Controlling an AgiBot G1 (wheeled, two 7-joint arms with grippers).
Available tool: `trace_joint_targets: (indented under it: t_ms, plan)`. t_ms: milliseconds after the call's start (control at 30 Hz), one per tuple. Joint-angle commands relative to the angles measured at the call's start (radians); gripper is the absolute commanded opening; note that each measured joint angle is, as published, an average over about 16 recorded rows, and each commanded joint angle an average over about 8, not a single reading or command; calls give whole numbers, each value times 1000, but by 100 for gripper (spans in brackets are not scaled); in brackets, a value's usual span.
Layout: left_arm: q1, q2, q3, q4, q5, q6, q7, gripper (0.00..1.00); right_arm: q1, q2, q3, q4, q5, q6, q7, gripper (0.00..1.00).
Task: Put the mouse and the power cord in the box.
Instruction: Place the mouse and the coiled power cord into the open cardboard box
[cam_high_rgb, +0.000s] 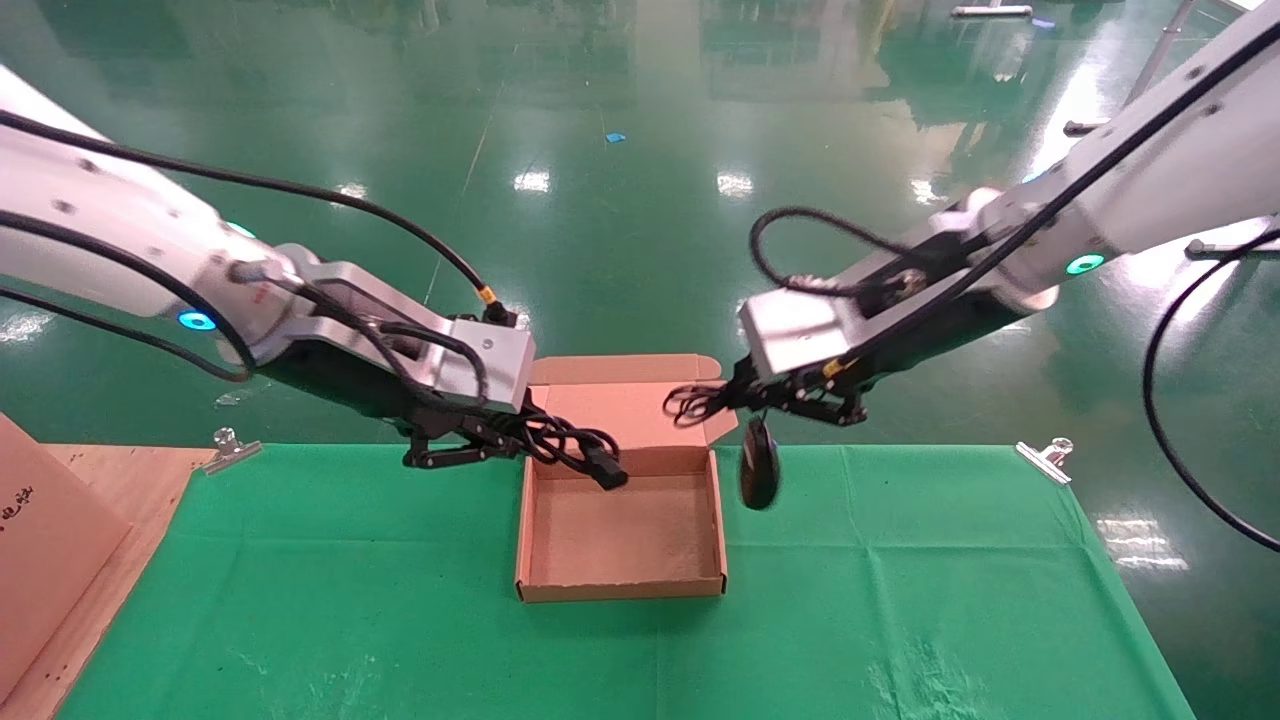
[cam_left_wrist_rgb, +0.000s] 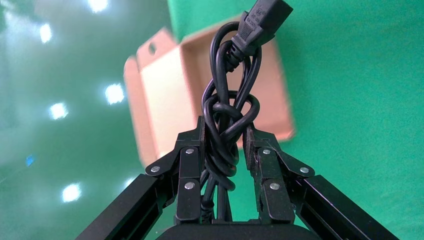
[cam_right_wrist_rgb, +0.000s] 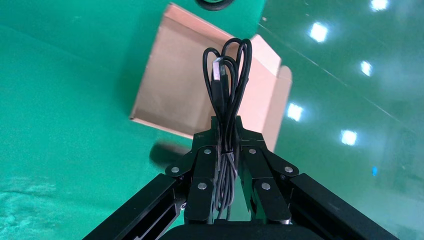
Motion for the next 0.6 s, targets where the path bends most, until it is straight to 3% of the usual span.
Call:
trace_joint_targets:
  t_ms: [33,367,600]
  plan:
    - [12,2,4,-4,18,-42,3,0,-2,15,3,28,3,-3,22,0]
    - [193,97,-12,38,89,-389,-87,0,-44,91,23,130,20,5,70,0]
    - [304,172,-4,131,92,-572,-36,0,-79,125,32,141,29,24,61,0]
